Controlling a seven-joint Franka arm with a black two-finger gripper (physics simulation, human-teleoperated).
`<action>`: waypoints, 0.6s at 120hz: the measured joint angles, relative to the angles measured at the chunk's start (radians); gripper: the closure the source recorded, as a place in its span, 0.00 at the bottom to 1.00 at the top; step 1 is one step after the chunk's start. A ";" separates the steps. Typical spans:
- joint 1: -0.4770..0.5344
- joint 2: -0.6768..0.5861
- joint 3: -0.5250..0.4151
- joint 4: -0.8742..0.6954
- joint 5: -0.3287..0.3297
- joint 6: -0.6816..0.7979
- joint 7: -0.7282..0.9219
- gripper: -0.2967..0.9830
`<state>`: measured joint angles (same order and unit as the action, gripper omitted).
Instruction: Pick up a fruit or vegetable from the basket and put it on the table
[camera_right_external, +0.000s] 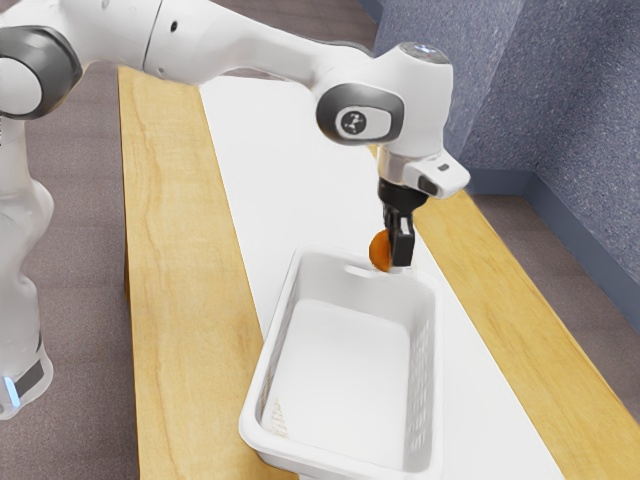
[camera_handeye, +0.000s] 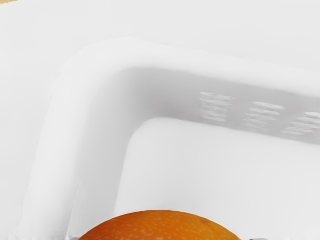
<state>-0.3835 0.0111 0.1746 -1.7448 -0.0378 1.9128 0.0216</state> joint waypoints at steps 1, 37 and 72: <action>-0.001 0.001 0.007 0.002 0.000 -0.003 -0.001 0.51; 0.353 0.030 0.151 0.041 0.005 -0.080 -0.024 0.51; 0.550 0.043 0.149 0.055 0.004 -0.103 -0.043 0.51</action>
<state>0.1660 0.0542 0.3238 -1.6898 -0.0340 1.8102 -0.0212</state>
